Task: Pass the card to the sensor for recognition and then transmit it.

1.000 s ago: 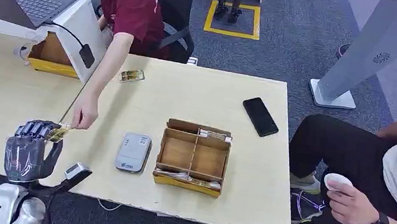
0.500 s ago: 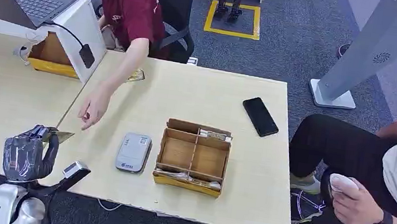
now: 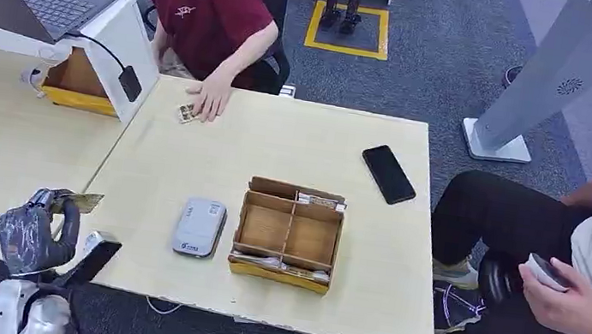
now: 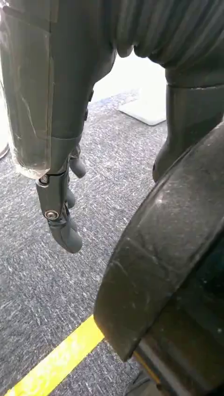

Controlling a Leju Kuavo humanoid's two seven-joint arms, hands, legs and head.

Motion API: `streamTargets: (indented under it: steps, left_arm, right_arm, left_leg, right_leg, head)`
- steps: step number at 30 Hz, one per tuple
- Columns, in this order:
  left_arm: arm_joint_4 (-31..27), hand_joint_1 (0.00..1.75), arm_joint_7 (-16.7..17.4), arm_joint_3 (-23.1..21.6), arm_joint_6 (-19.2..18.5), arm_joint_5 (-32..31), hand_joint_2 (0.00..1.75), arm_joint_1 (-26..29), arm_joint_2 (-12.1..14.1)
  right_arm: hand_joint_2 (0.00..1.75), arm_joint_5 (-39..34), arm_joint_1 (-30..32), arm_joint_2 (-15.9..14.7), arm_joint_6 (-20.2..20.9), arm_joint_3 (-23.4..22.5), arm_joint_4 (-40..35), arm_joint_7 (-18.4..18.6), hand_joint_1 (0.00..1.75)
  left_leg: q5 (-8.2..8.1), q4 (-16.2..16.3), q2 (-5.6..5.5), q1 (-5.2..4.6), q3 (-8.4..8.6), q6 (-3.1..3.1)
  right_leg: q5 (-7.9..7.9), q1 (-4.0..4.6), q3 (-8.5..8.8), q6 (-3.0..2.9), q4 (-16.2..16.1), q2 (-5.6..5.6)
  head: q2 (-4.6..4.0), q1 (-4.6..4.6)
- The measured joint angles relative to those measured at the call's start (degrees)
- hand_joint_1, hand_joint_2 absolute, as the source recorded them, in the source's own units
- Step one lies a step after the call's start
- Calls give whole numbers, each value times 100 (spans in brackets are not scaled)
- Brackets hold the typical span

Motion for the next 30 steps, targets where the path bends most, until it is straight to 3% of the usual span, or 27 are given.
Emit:
streamTargets:
  steps: [3, 11, 15, 20, 23, 27, 30]
  left_arm:
    - [189, 175, 595, -643, -498, 1468, 175, -15, 191]
    - [300, 175, 773, -1440, -683, 1894, 175, -33, 471]
    - [314, 175, 825, -1590, -1278, 2627, 175, -26, 533]
    - [80, 175, 1173, -1809, -2112, 3340, 175, 106, 564]
    - [-38, 175, 1297, -1920, -2317, 3467, 175, 172, 593]
    - [-202, 175, 1665, -2161, -2908, 3788, 175, 367, 612]
    - [-329, 175, 1905, -2355, -3052, 3852, 175, 471, 643]
  right_arm:
    - [175, -33, 3, 11, -59, -66, 0, 2, 0]
    - [175, -39, 5, 31, -68, -169, 0, 2, 0]
    - [175, -50, 8, 48, -96, -238, 0, 9, 0]
    - [175, -66, 17, 57, -140, -321, 0, 7, 0]
    - [175, -68, 21, 57, -153, -367, 0, 0, 0]
    - [175, -77, 34, 63, -186, -446, 0, 0, 0]
    - [175, -92, 41, 76, -223, -474, 0, 0, 0]
  left_leg:
    - [1, 0, 2, 1, -1, -1]
    - [1, 0, 5, 1, -2, -1]
    - [1, 0, 5, 1, -1, -1]
    - [1, 0, 5, 1, -1, -1]
    - [1, 0, 5, 1, -1, -1]
    - [1, 0, 5, 1, -1, -1]
    - [0, 0, 5, 1, -2, -1]
  right_leg:
    - [3, 1, -1, -3, 0, 4]
    - [3, 1, 0, -3, 1, 9]
    - [3, 1, -1, -3, 1, 9]
    - [3, 1, -1, -3, 1, 9]
    - [3, 1, 0, -3, 1, 9]
    - [3, 1, -1, -3, 1, 9]
    - [3, 1, -1, -3, 1, 9]
  head:
    - [0, -2]
    - [0, -2]
    - [0, 0]
    - [0, 0]
    - [0, -2]
    - [0, -2]
    - [0, -2]
